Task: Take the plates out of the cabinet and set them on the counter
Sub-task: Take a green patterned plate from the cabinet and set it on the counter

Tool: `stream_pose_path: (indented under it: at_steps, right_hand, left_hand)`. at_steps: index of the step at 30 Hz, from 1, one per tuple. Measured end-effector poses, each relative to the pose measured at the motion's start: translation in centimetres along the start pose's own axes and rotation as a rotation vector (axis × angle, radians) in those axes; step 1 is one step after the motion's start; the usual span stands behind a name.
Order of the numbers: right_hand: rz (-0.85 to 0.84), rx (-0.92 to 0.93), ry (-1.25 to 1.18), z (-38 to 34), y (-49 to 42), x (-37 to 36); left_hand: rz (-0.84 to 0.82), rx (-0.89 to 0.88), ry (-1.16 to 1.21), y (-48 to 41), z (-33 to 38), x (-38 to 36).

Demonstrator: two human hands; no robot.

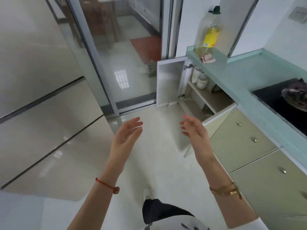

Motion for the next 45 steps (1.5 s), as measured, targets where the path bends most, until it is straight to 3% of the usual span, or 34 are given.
stream_pose_path:
  at_steps: [5, 11, 25, 31, 37, 45]
  right_hand:
    - [0.04, -0.023, -0.024, -1.9, -9.1, -3.5]
    - [0.191, -0.055, -0.011, -1.8, -17.7, -2.5]
    - [0.752, -0.13, -0.124, 0.6, -35.9, 1.1]
    - [0.932, -0.262, -0.178, 2.2, -40.2, 3.3]
    - [1.0, -0.358, -0.185, 5.7, -45.5, 8.1]
    - [1.056, -0.584, -0.202, 17.6, -53.1, 14.6]
  left_hand:
    - [-0.017, 0.022, 0.001, -10.2, -1.0, 0.5]
    - [-0.117, 0.06, 0.014, -21.5, -3.8, -3.3]
    - [-0.759, 0.1, 0.023, -50.9, -11.1, -18.7]
    - [-0.944, 0.156, -0.034, -57.6, -13.8, -25.6]
    - [-1.028, 0.197, -0.099, -61.7, -18.7, -32.7]
    - [-1.118, 0.271, -0.271, -64.6, -30.5, -41.9]
Point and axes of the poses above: each hand's wrist, its own y-axis away from the middle knuckle, its own x-axis out of the back of the hand, z = x × y, the point moved 8 cm from there along -y, towards the middle knuckle, and after that the axes turned 6 degrees about -x, right-handed, at the moved point
